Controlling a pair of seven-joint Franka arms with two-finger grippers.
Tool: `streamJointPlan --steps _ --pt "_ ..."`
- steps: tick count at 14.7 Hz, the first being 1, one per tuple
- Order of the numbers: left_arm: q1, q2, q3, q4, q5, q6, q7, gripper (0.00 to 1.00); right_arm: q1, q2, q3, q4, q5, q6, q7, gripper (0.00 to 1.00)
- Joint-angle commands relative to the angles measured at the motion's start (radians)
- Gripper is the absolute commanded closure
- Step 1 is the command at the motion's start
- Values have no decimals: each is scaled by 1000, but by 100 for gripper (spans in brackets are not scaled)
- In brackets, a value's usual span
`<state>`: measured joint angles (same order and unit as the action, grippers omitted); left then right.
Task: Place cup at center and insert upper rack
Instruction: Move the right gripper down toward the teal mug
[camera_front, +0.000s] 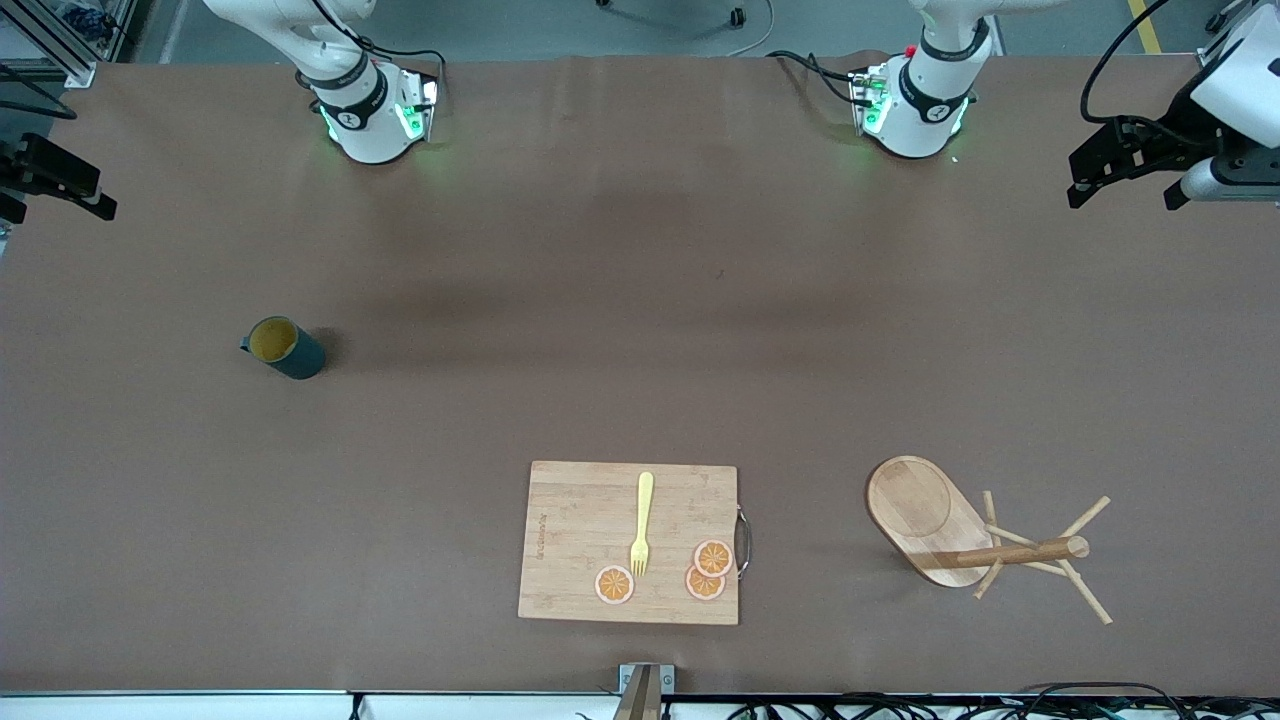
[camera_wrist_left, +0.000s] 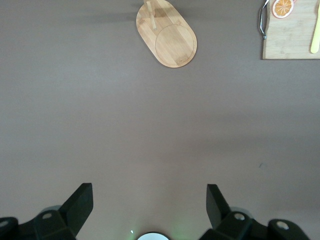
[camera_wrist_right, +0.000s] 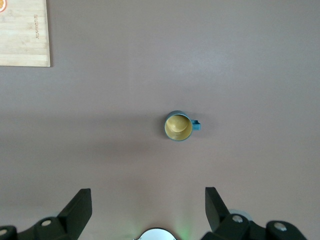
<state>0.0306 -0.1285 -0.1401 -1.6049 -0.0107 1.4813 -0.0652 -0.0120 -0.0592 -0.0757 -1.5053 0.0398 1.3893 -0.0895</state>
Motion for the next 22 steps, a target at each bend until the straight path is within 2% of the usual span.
streamJointPlan --steps 1,8,11,13,15,17,22 --pt "5 0 -7 16 12 -21 -5 0 -16 -17 4 -30 19 -6 -28 0" --pt "11 17 4 45 11 -21 -2 0 -37 -19 5 -32 18 -24 -12 0" --pt "11 17 5 46 6 -49 1 0 -42 47 7 -29 22 20 -24 0" --pt "11 21 4 48 8 -49 2 0 -43 164 7 -20 23 115 -29 0" --pt "9 24 4 48 12 -49 2 0 -51 194 7 -32 23 146 -157 0" --pt "8 27 4 49 12 -49 2 0 -55 220 7 -96 22 196 -348 0" --pt "8 30 4 49 6 -49 2 0 -81 214 7 -432 22 521 -580 0"
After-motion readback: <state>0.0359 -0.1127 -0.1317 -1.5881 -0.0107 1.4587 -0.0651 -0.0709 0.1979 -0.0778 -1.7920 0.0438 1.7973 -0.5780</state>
